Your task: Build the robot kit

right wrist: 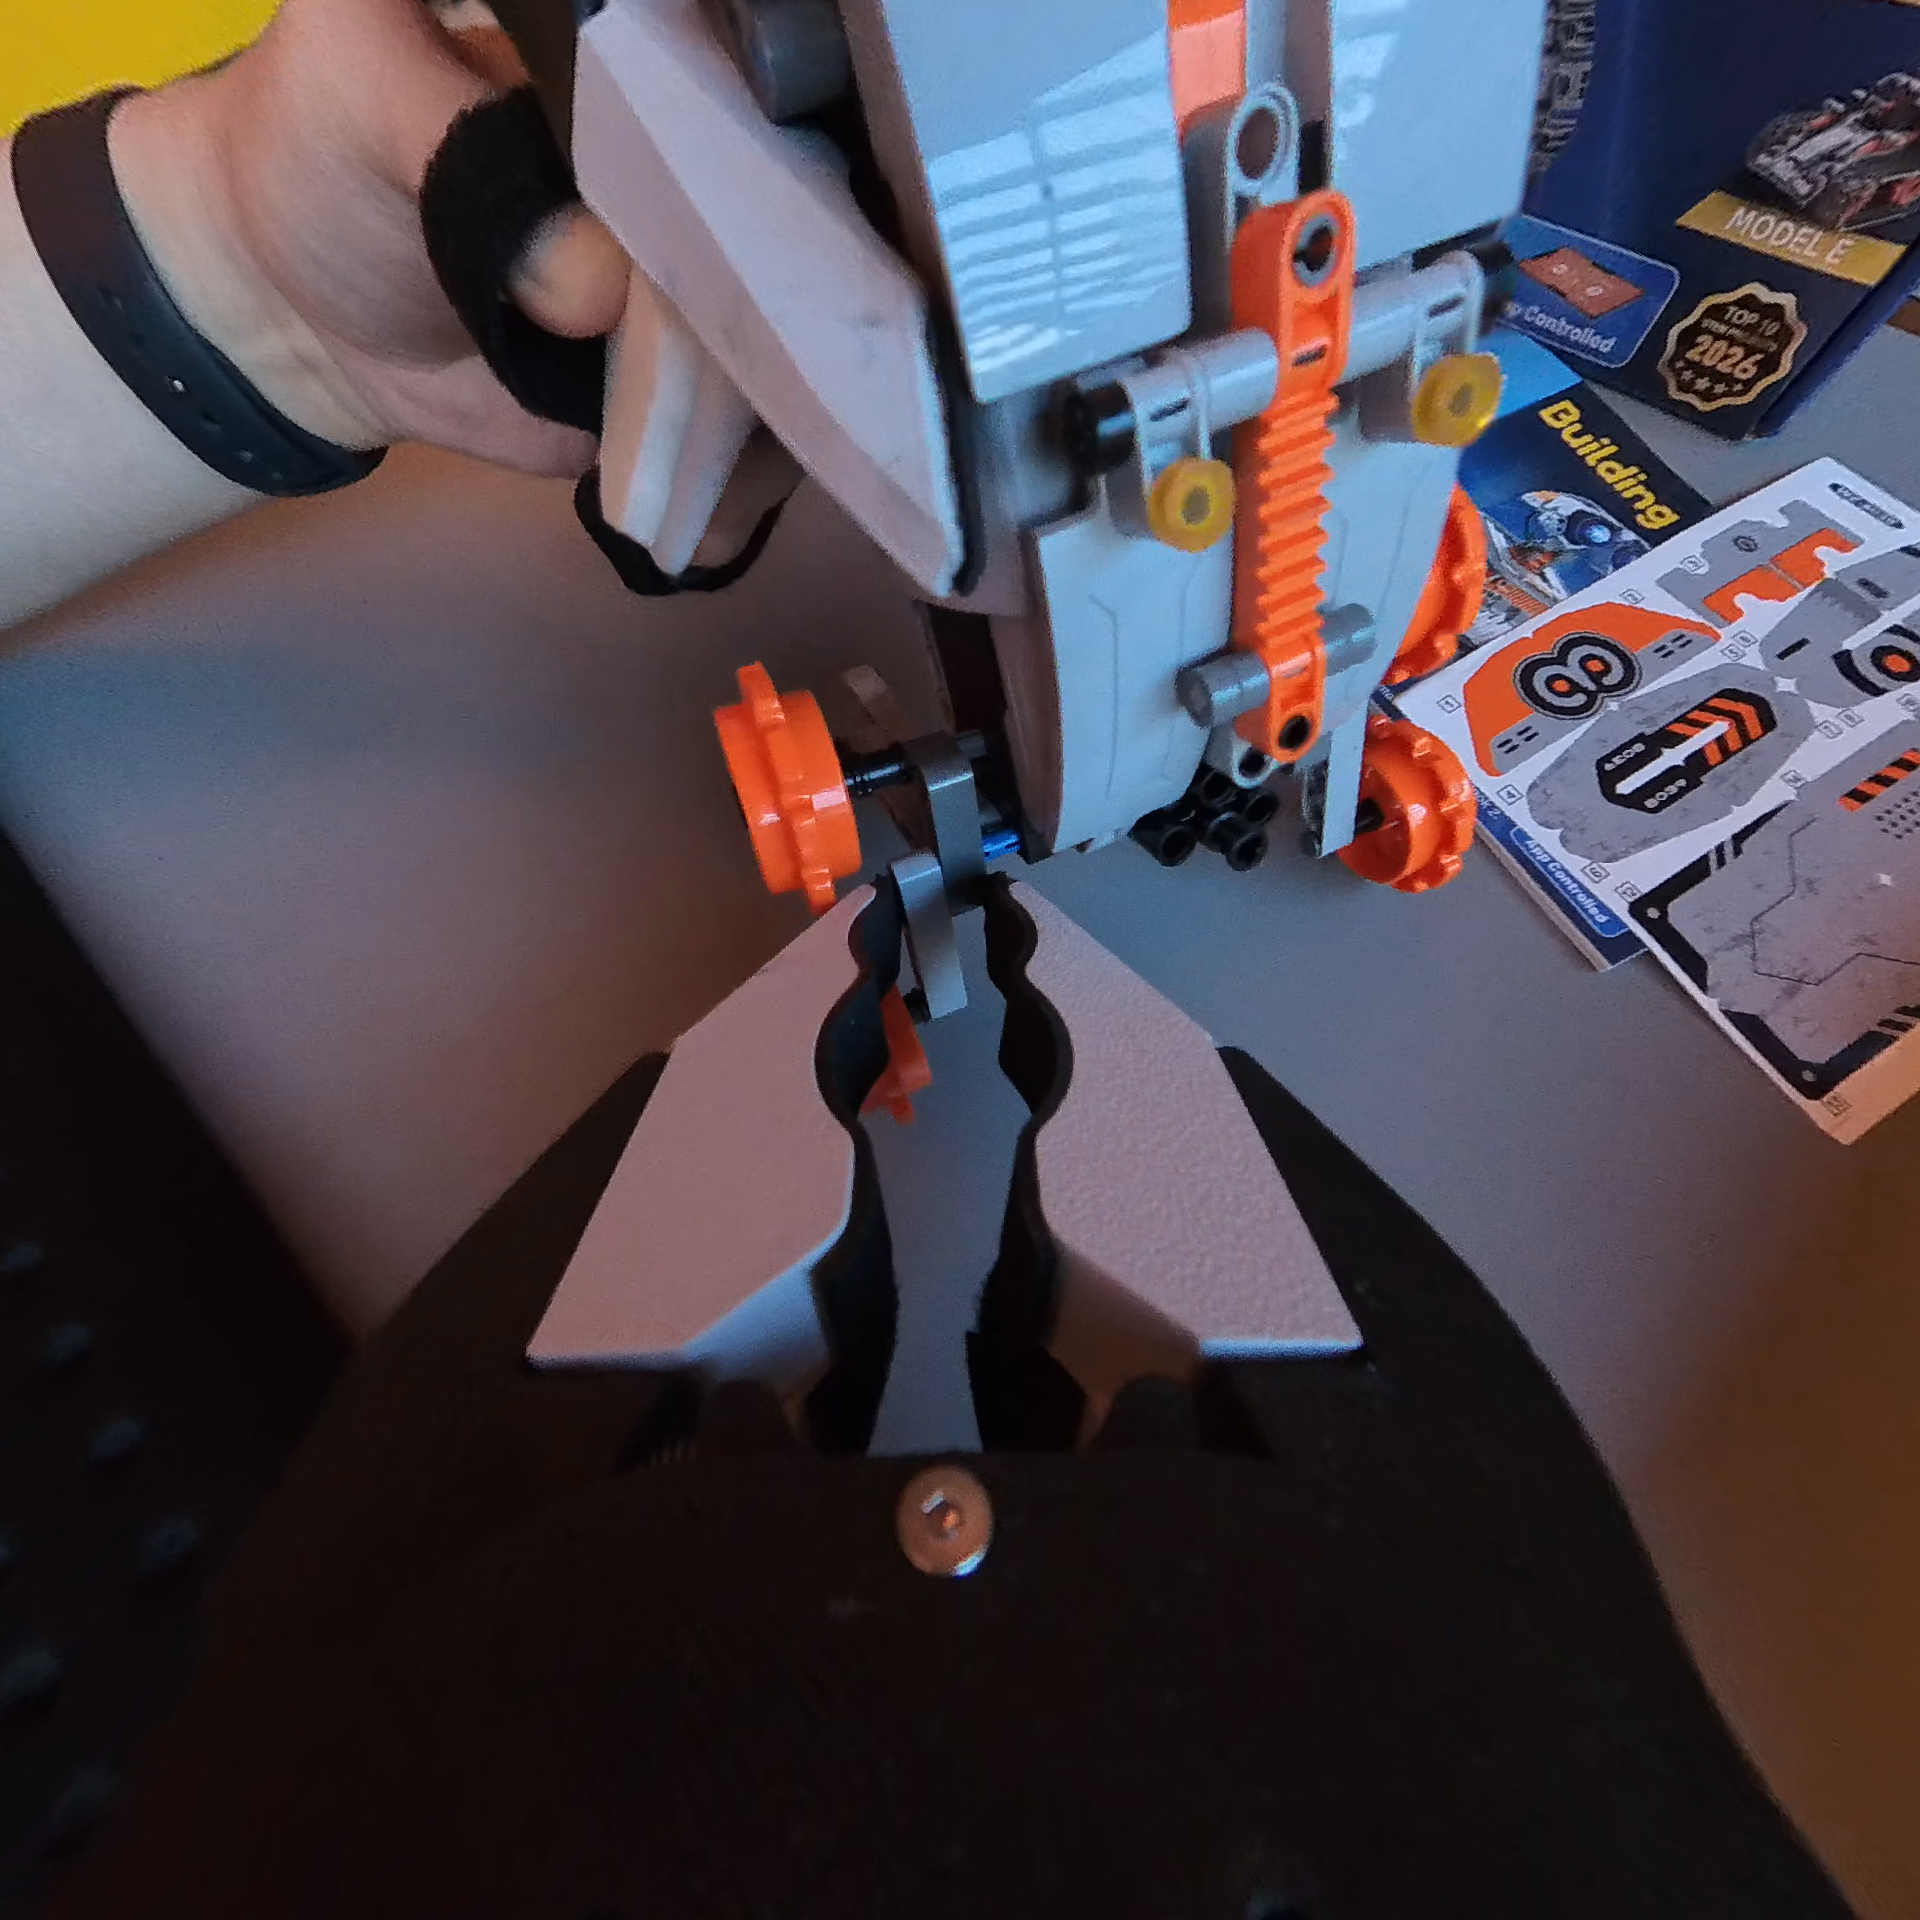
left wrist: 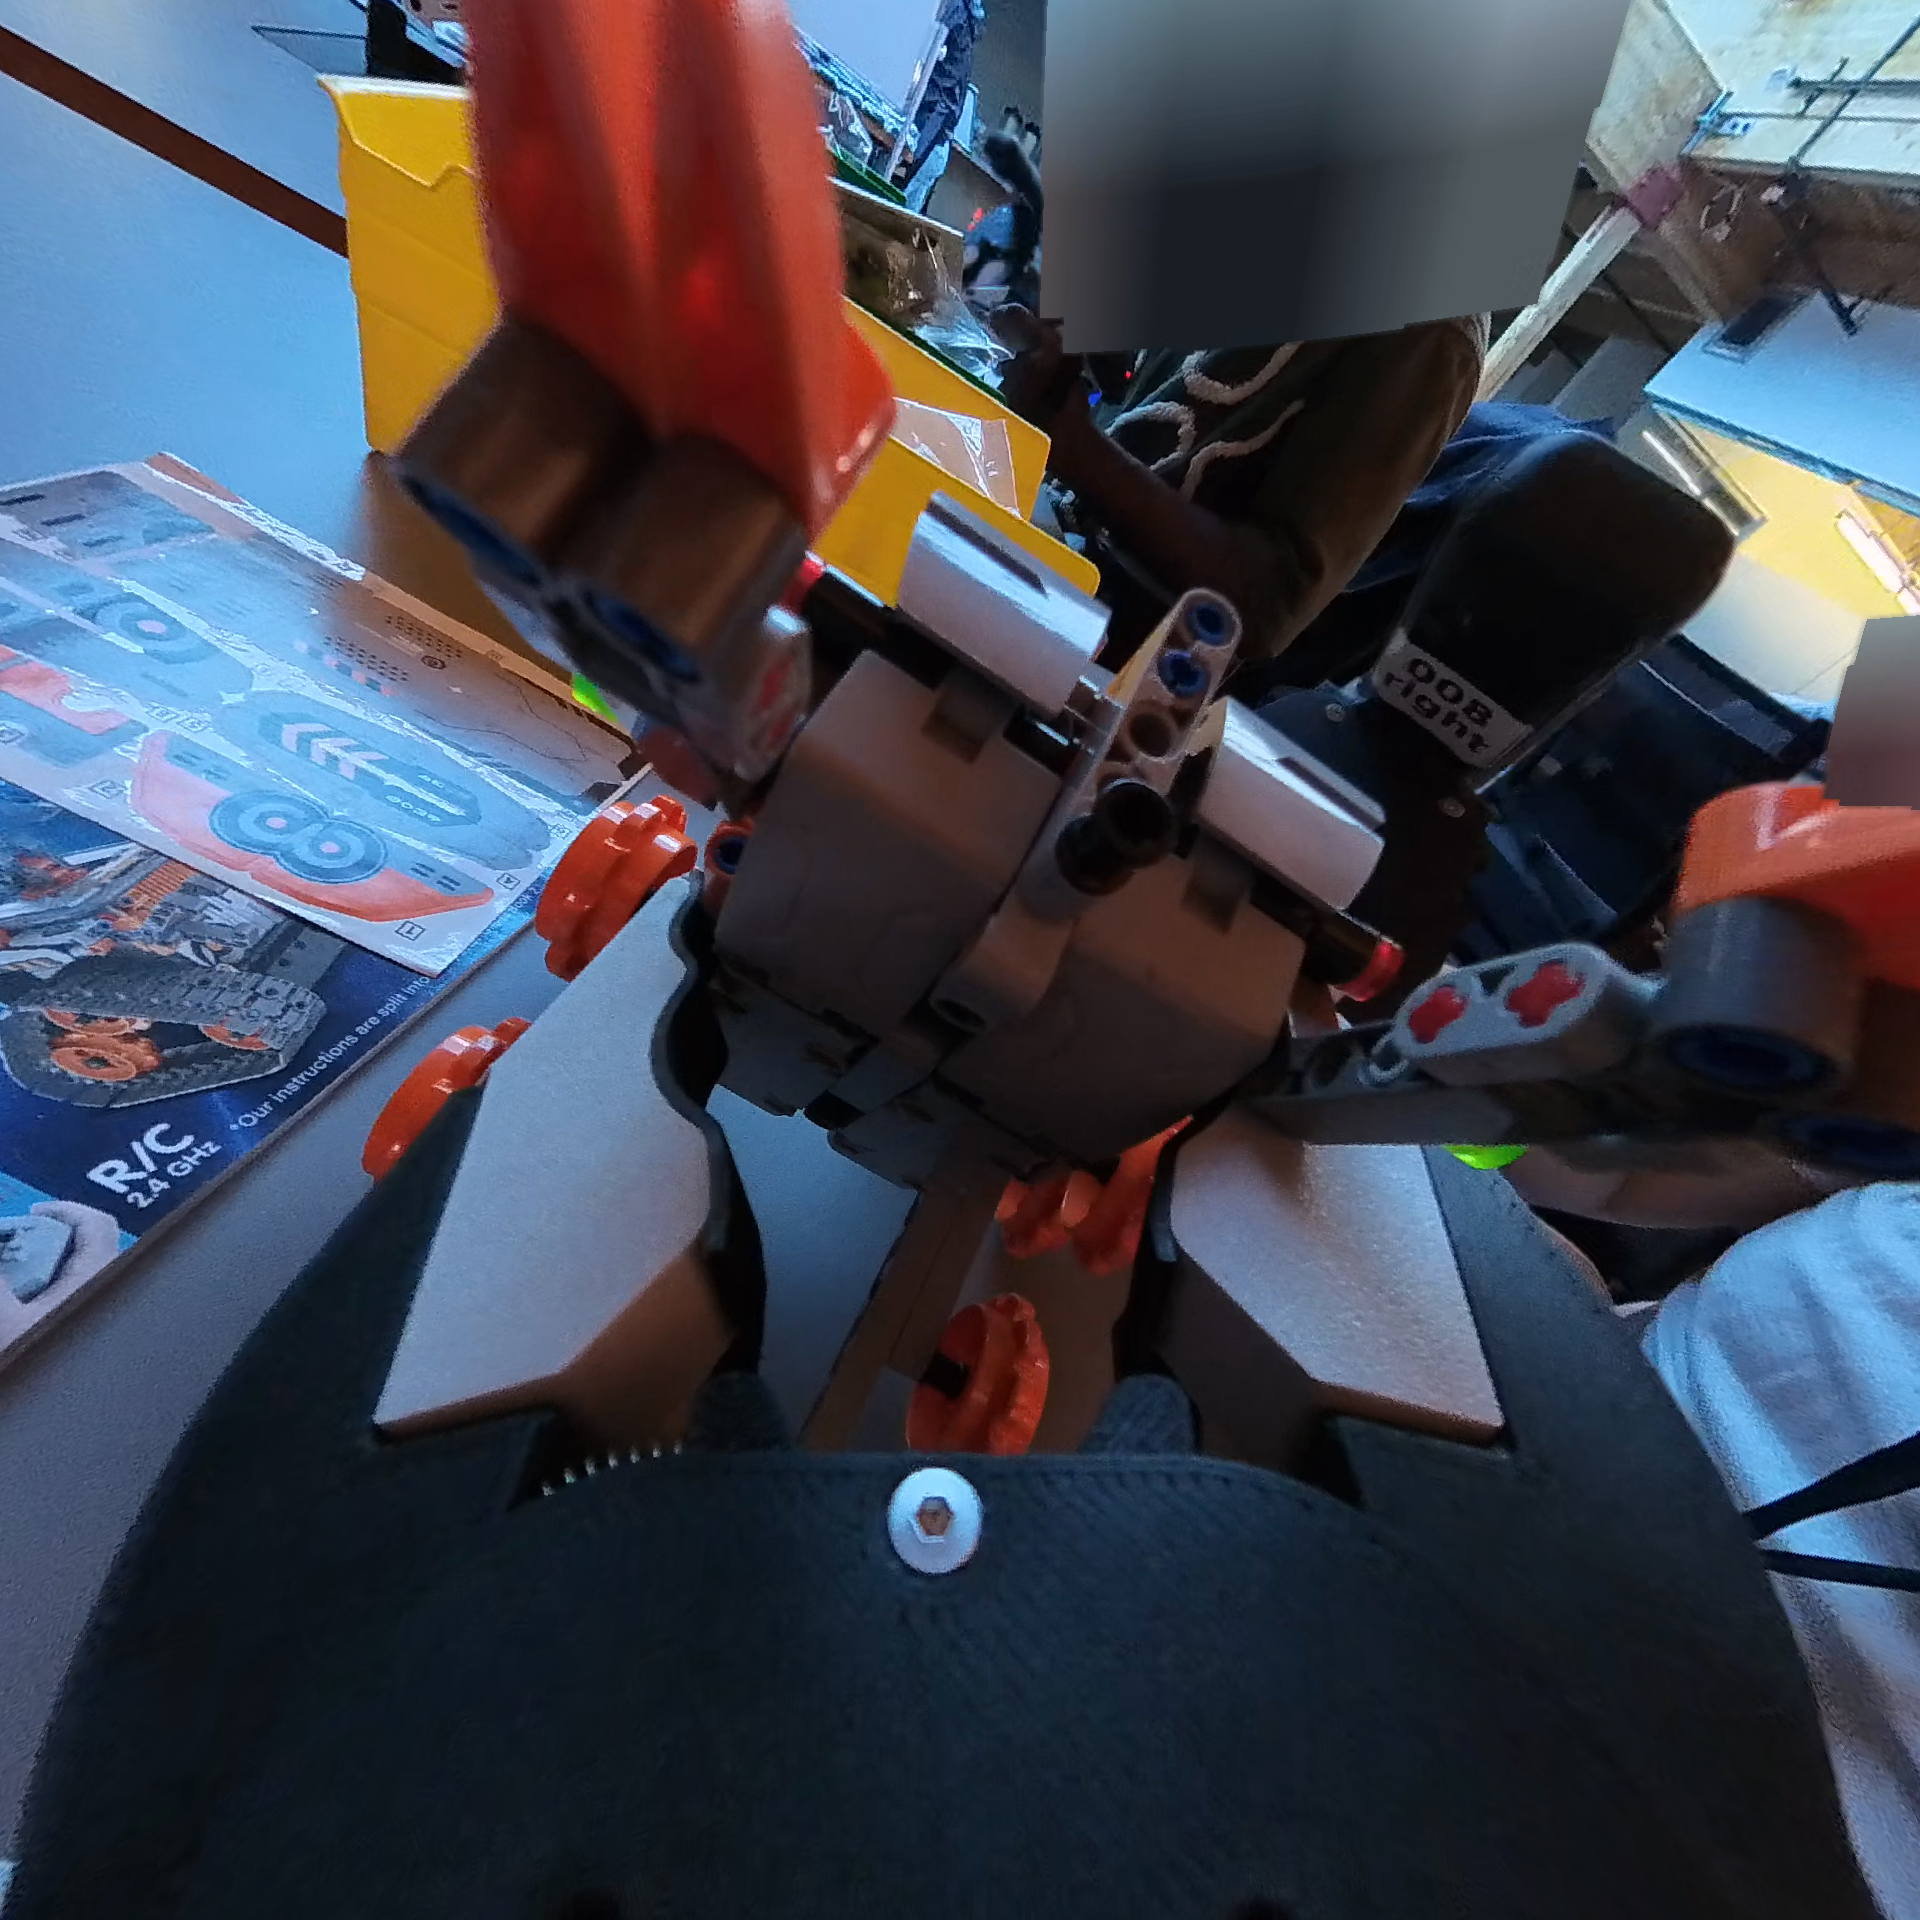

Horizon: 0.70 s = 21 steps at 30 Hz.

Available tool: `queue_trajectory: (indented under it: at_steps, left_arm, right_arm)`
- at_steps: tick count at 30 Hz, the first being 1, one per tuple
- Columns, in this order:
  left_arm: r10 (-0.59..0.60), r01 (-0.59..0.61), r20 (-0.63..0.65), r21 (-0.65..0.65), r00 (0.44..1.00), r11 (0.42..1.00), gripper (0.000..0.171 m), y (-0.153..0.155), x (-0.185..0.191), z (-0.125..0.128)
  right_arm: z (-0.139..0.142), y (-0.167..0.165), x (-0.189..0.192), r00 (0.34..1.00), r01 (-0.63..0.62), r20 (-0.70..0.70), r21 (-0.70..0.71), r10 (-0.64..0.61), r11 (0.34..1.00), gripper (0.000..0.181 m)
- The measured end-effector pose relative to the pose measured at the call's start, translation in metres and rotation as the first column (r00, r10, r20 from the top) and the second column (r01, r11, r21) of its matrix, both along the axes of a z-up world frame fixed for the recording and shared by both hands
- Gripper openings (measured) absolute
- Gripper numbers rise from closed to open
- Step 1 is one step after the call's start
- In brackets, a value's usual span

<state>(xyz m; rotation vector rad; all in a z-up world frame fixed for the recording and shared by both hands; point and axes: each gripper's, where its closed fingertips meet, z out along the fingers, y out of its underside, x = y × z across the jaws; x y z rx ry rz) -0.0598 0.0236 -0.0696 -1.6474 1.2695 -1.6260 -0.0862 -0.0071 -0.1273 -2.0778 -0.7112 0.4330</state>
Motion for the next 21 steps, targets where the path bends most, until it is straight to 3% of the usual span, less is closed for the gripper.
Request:
queue_trajectory:
  at_steps: [4, 11, 17, 21]
  left_arm:
    - [-0.015, 0.015, 0.010, -0.003, 1.000, 1.000, 0.089, -0.0004, -0.0017, -0.0001]
    - [-0.020, 0.025, 0.070, -0.064, 0.997, 0.998, 0.089, 0.0028, -0.0044, 0.0004]
    - [-0.017, 0.024, 0.086, -0.083, 0.996, 0.996, 0.089, 0.0039, -0.0060, 0.0019]
    - [-0.018, 0.025, 0.080, -0.084, 0.997, 0.996, 0.088, 0.0041, -0.0069, 0.0024]
  right_arm:
    - [-0.0012, -0.0001, -0.0008, 0.998, -0.023, 0.063, 0.017, 0.022, 1.000, 0.015]
    - [-0.0005, -0.0004, -0.0018, 0.994, 0.021, -0.103, -0.051, -0.026, 0.998, 0.015]
    - [0.0008, 0.0007, -0.0019, 0.999, 0.025, -0.024, -0.008, -0.025, 1.000, 0.015]
    - [0.0000, 0.0018, -0.0004, 0.992, -0.017, 0.125, 0.051, 0.010, 0.999, 0.015]
